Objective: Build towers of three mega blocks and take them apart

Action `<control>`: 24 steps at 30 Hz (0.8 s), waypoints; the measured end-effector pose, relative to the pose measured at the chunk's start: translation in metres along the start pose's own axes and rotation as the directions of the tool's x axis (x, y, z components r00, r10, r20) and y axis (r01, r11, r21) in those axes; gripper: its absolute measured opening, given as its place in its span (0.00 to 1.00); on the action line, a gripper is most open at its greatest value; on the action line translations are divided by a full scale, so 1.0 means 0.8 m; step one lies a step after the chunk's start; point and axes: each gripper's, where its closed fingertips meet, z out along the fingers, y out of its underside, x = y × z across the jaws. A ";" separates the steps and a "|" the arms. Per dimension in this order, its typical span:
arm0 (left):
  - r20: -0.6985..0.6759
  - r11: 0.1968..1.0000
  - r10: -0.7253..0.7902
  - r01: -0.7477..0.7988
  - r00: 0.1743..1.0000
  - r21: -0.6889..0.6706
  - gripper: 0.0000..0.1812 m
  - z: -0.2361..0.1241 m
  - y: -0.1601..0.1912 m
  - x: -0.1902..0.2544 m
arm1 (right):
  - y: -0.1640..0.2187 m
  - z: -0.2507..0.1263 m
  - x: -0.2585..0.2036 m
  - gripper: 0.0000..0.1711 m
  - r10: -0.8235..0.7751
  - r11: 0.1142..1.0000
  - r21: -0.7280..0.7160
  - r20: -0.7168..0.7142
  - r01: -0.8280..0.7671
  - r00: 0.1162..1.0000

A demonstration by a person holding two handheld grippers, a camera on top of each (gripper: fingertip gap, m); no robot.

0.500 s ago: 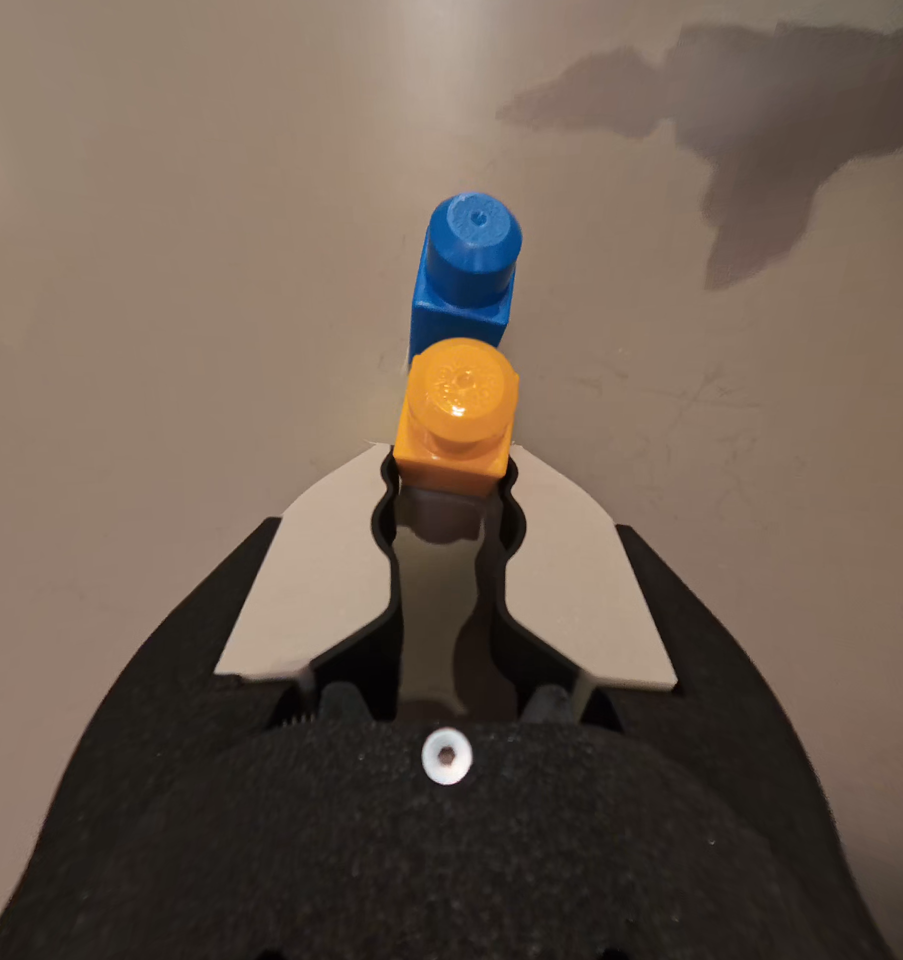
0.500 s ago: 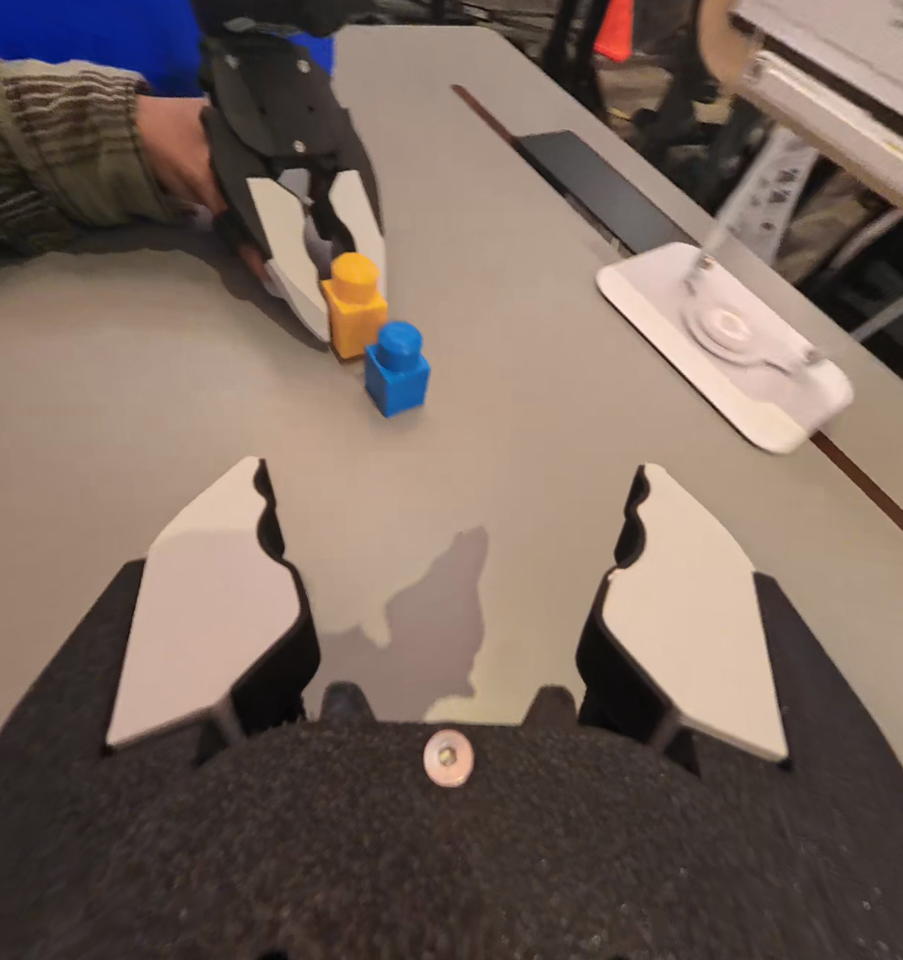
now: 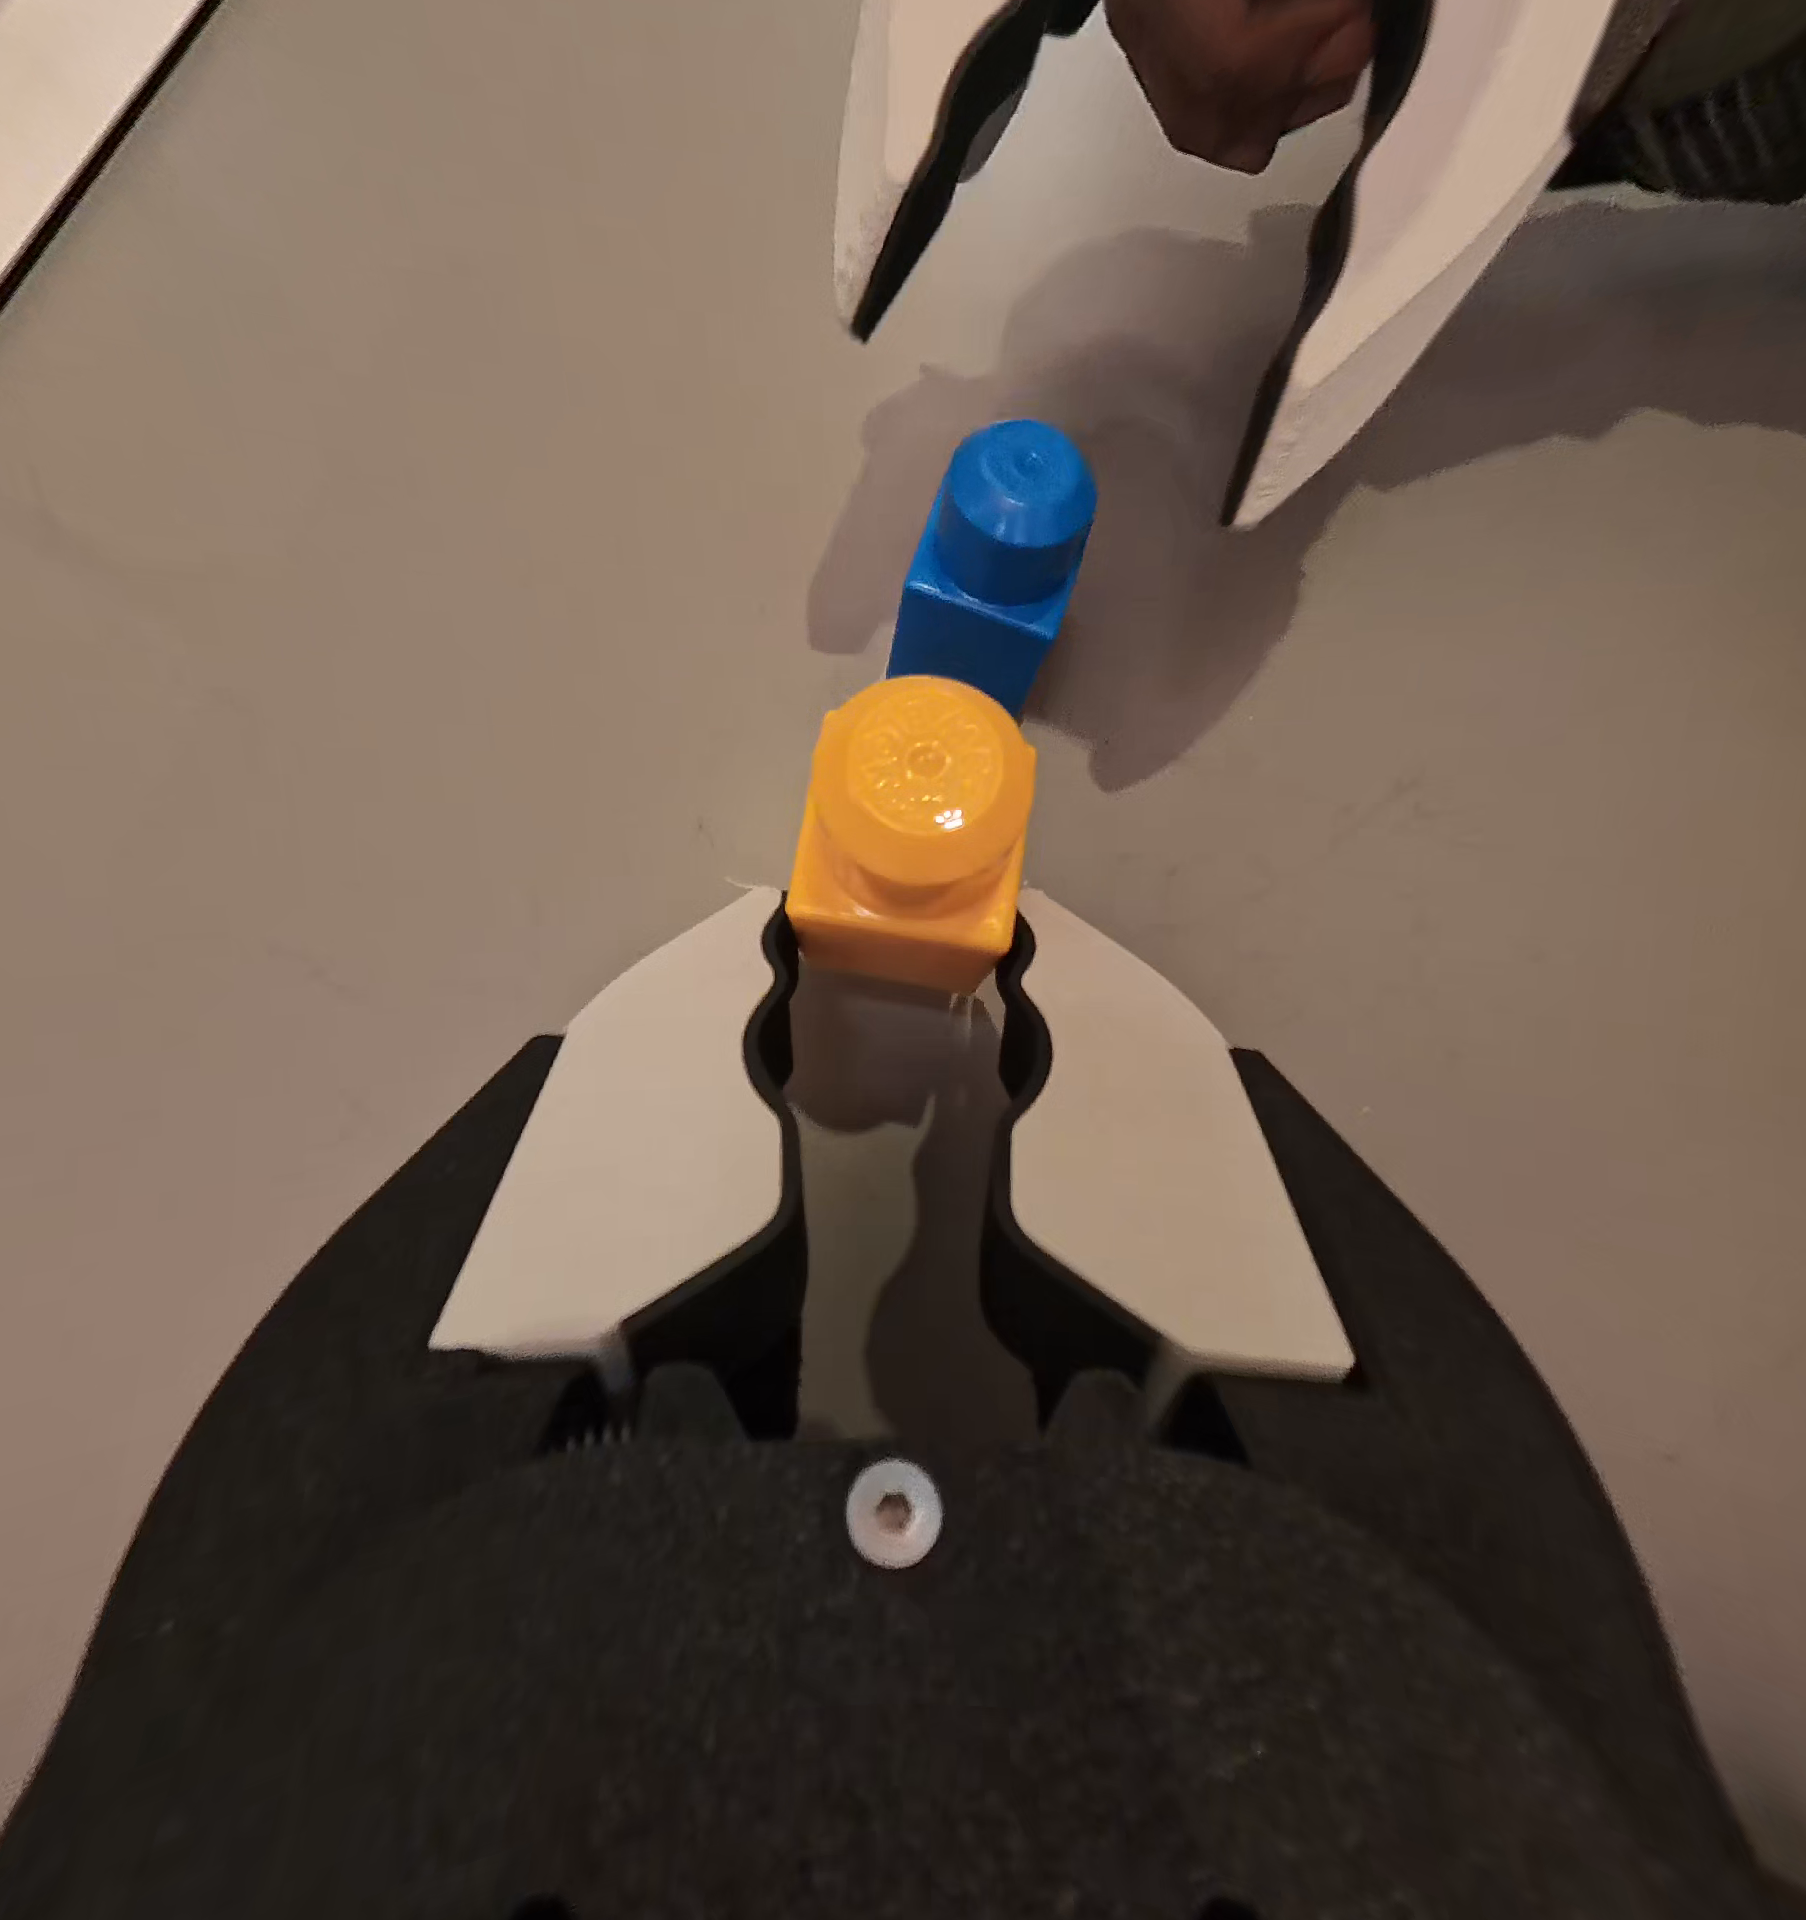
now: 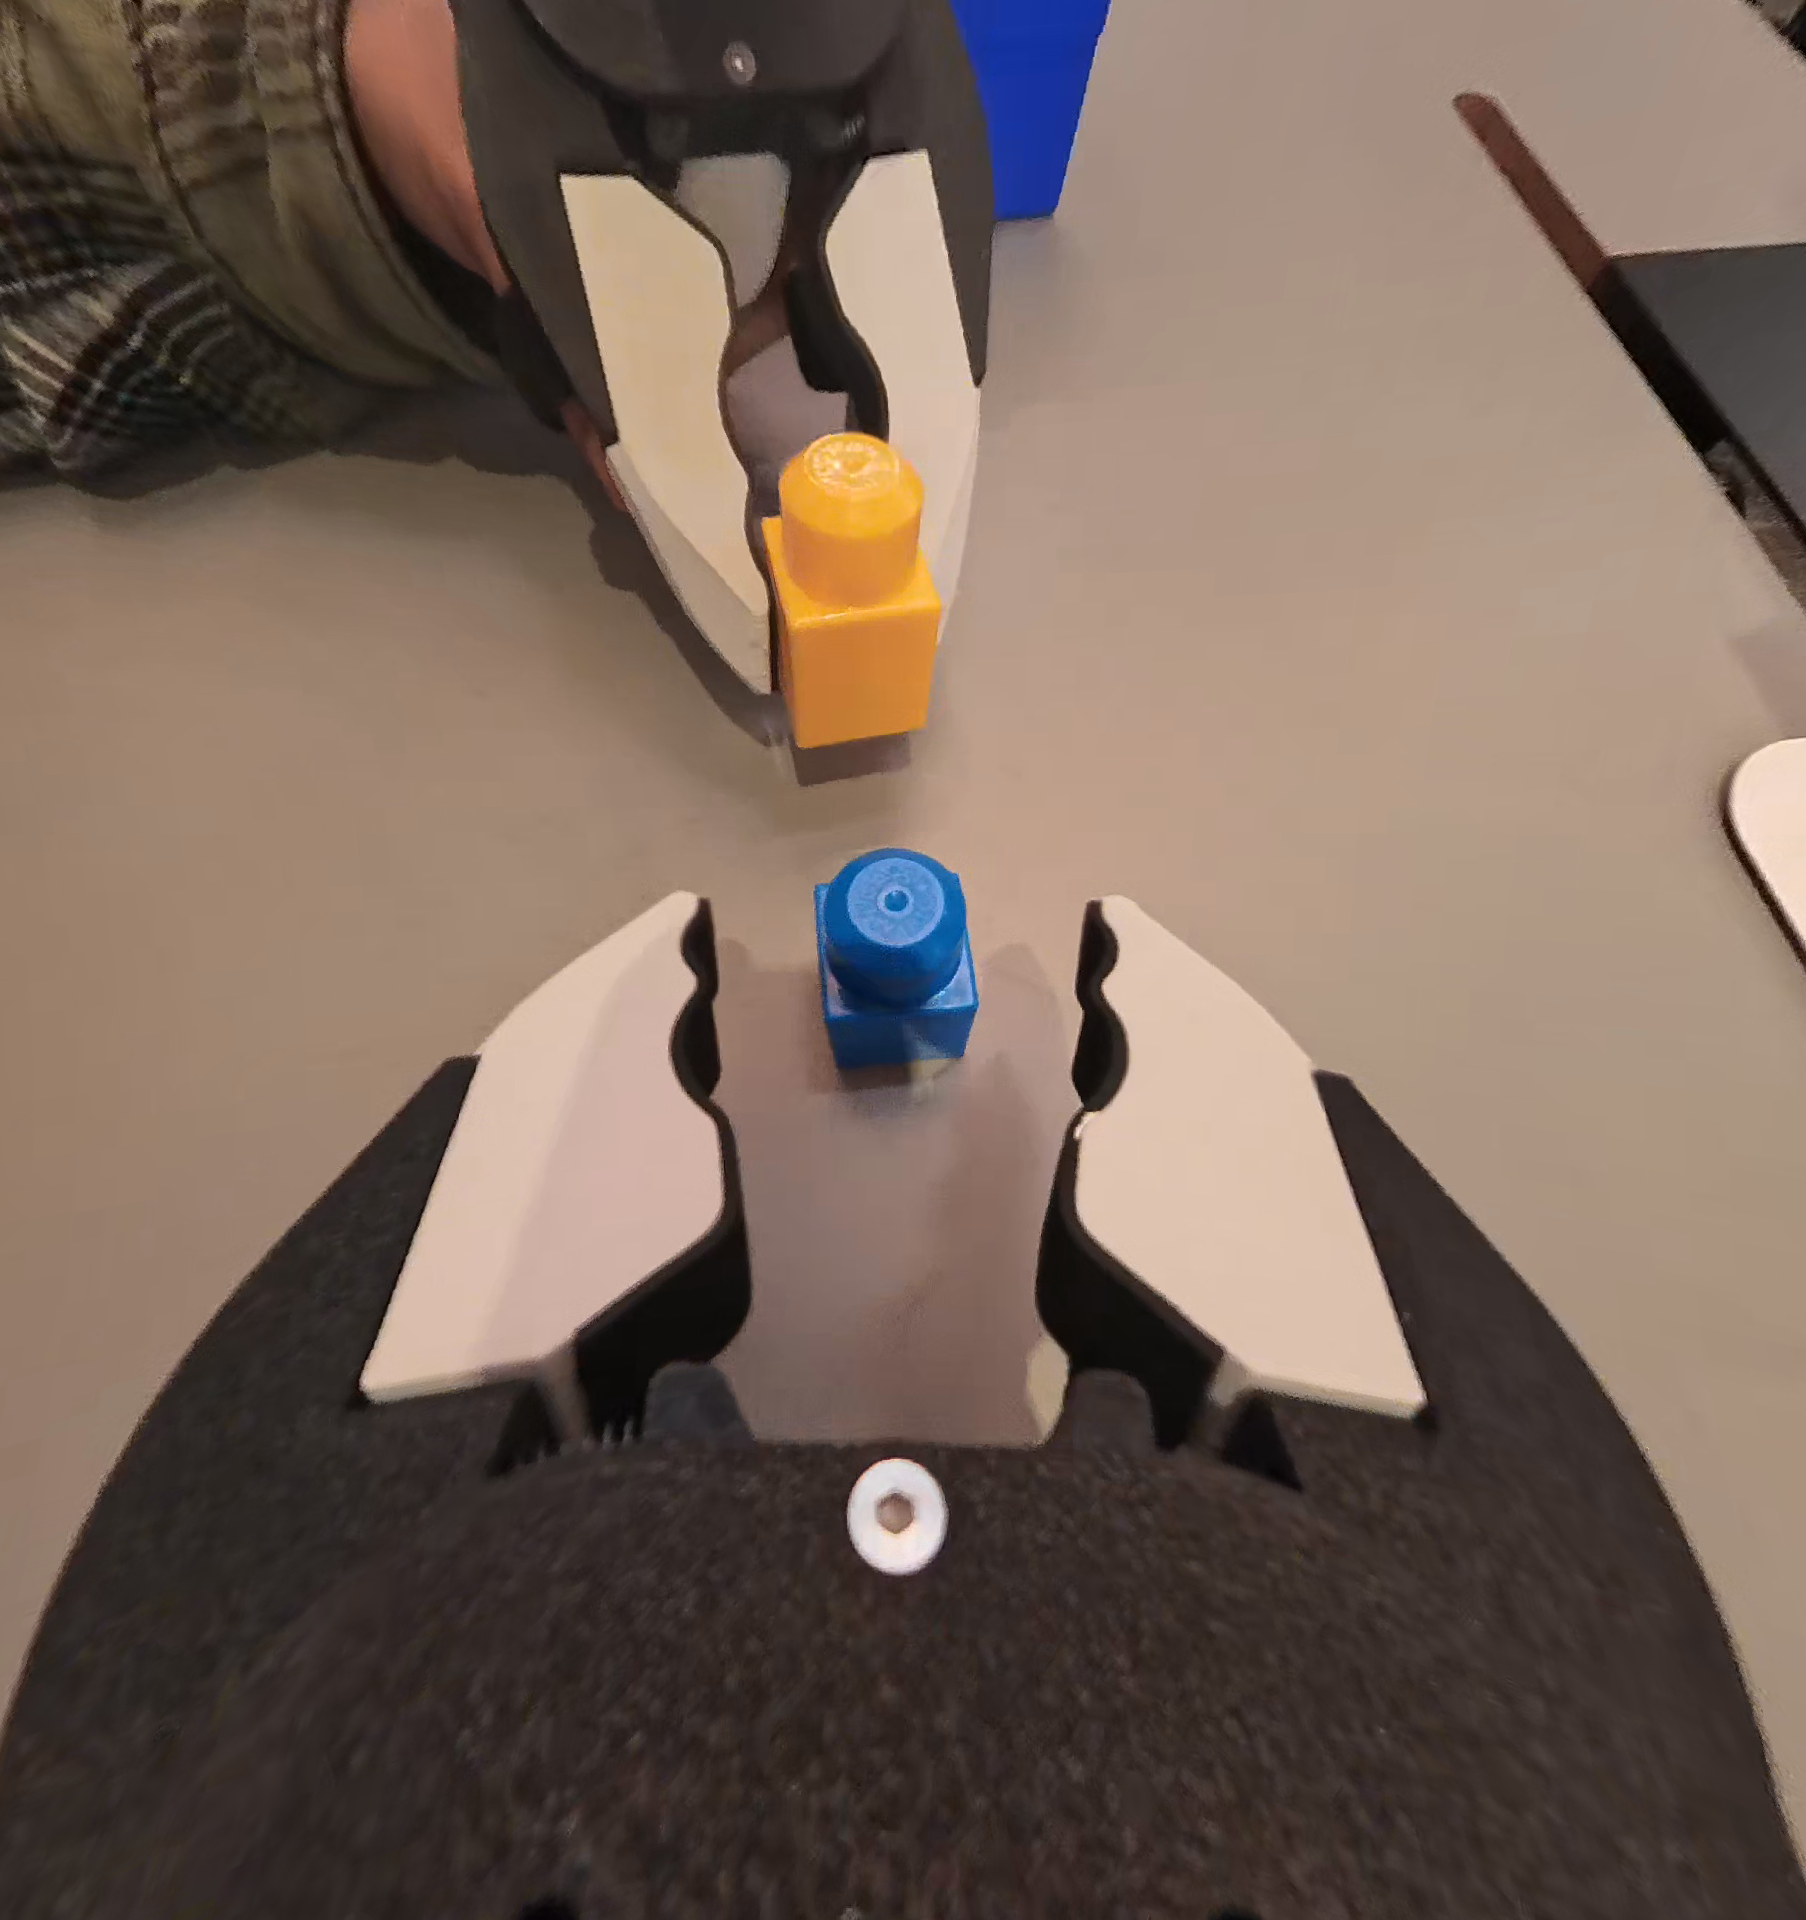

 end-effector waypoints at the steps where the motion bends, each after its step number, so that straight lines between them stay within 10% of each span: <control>1: 0.004 1.000 0.001 -0.001 1.000 -0.007 0.20 0.000 0.001 0.000 | 0.002 0.003 0.001 0.38 -0.002 1.000 -0.008 0.007 0.002 1.000; 8: -0.005 1.000 -0.016 0.016 1.000 -0.015 0.20 0.001 0.004 0.000 | 0.013 0.021 0.000 0.17 -0.010 0.998 -0.056 0.072 0.015 0.997; 24: -0.109 0.993 0.053 -0.064 0.993 -0.099 0.20 0.051 -0.072 0.045 | -0.085 -0.092 -0.007 0.17 -0.083 0.997 0.001 0.089 0.083 0.993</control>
